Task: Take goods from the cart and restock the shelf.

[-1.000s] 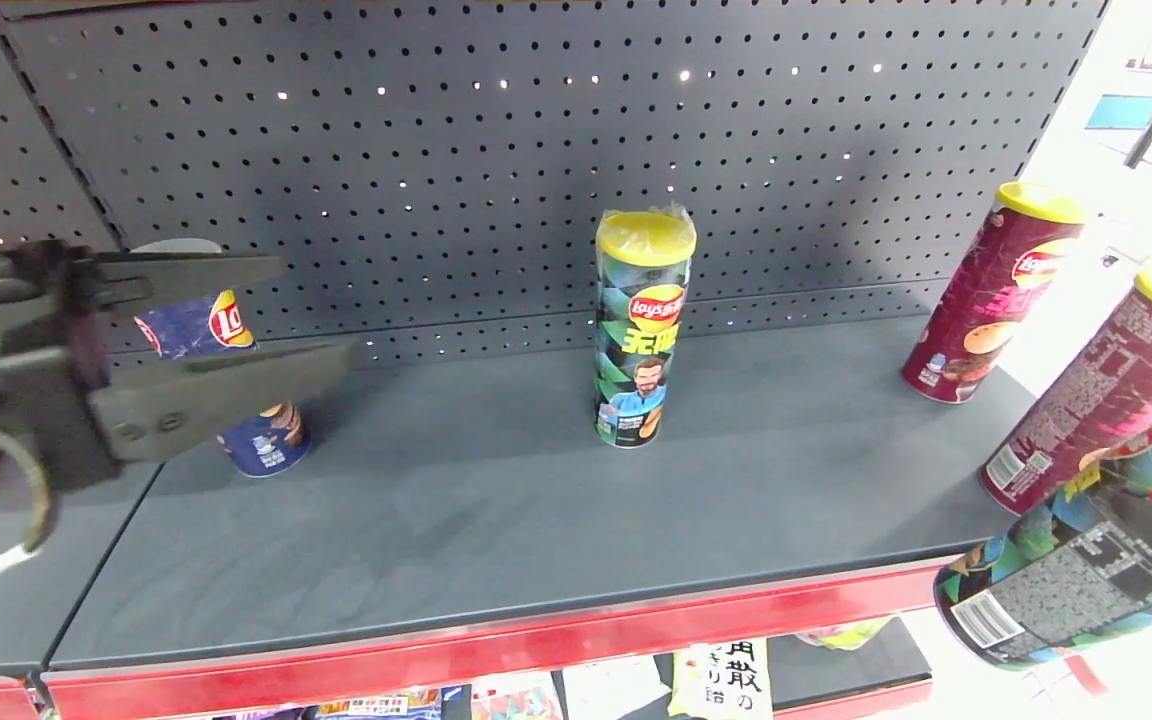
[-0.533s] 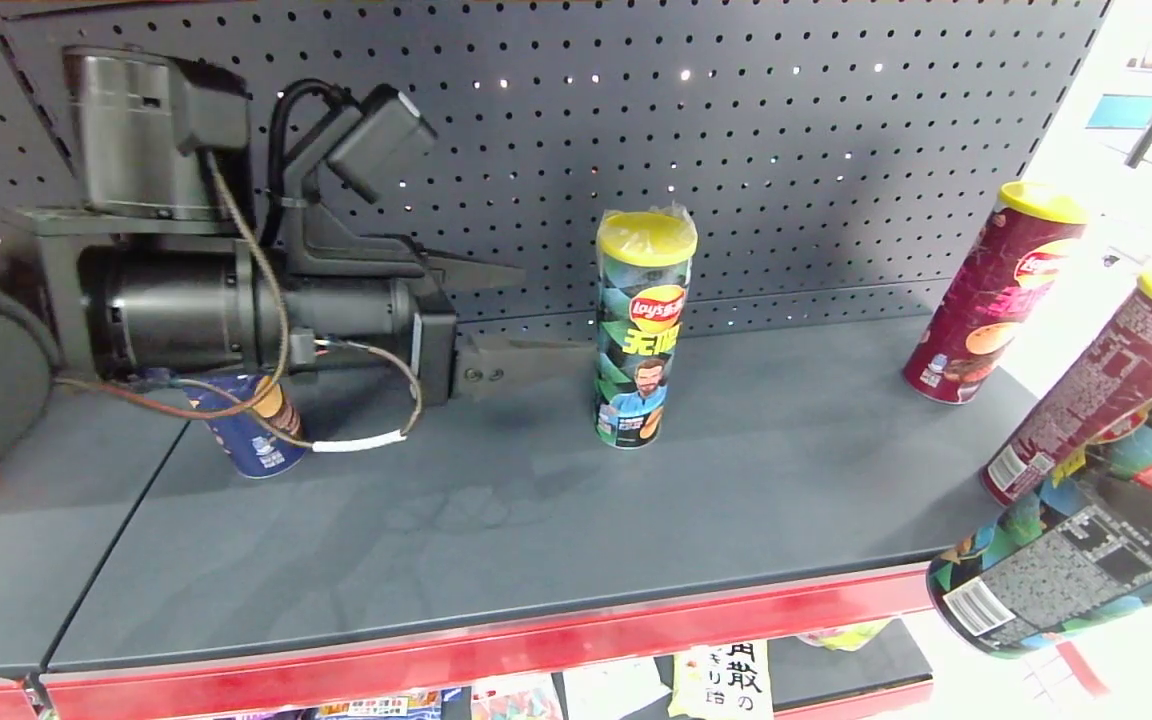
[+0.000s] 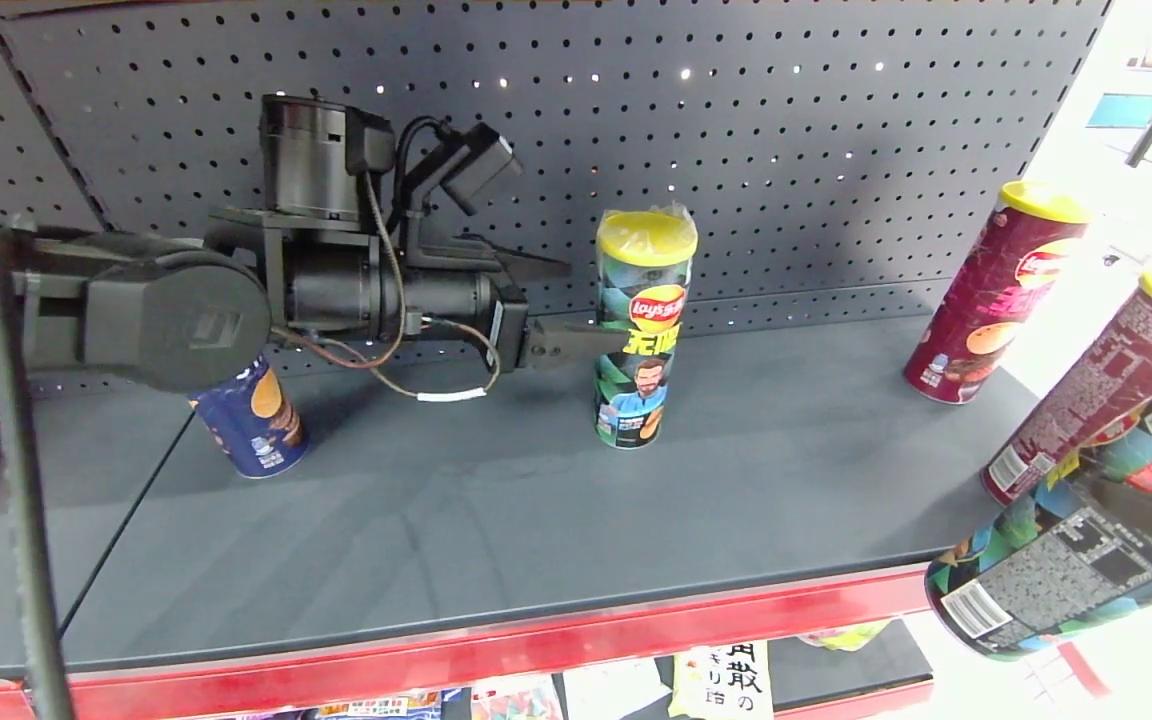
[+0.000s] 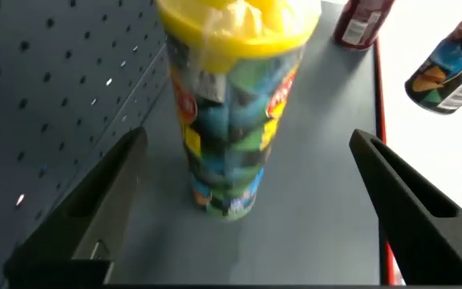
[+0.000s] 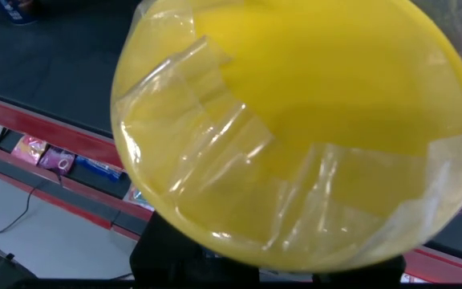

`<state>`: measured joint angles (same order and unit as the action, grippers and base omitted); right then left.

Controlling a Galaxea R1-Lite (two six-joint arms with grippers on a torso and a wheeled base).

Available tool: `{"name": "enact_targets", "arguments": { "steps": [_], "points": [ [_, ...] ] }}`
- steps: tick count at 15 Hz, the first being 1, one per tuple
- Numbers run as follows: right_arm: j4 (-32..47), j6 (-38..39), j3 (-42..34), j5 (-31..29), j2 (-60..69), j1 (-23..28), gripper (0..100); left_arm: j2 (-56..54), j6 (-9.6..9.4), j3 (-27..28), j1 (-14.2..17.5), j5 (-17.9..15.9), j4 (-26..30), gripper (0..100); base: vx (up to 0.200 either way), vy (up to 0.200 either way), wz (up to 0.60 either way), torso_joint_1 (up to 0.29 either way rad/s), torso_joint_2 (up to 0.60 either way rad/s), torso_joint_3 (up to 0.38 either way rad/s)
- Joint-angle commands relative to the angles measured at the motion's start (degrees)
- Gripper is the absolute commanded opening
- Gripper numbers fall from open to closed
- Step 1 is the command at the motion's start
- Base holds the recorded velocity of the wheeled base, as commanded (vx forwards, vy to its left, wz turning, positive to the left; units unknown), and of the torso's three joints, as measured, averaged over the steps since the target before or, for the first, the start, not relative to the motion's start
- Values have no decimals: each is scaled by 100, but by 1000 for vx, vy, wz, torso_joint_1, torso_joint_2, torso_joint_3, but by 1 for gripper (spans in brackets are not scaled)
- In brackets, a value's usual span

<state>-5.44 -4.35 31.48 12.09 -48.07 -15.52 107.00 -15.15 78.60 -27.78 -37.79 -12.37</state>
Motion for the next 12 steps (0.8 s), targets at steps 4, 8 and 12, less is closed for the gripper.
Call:
{"name": "enact_targets", "arguments": {
  "steps": [4, 8, 12],
  "points": [
    [-1, 5, -10, 4, -27, 5, 0, 629, 4, 586, 1, -97, -2, 100, 0, 0, 0, 0, 0, 0],
    [-1, 13, 8, 4, -62, 5, 0, 840, 21, 893, -69, -106, 7, 100, 0, 0, 0, 0, 0, 0],
    [-1, 13, 16, 4, -71, 5, 0, 902, 30, 973, -184, -35, 7, 100, 0, 0, 0, 0, 0, 0]
  ]
}}
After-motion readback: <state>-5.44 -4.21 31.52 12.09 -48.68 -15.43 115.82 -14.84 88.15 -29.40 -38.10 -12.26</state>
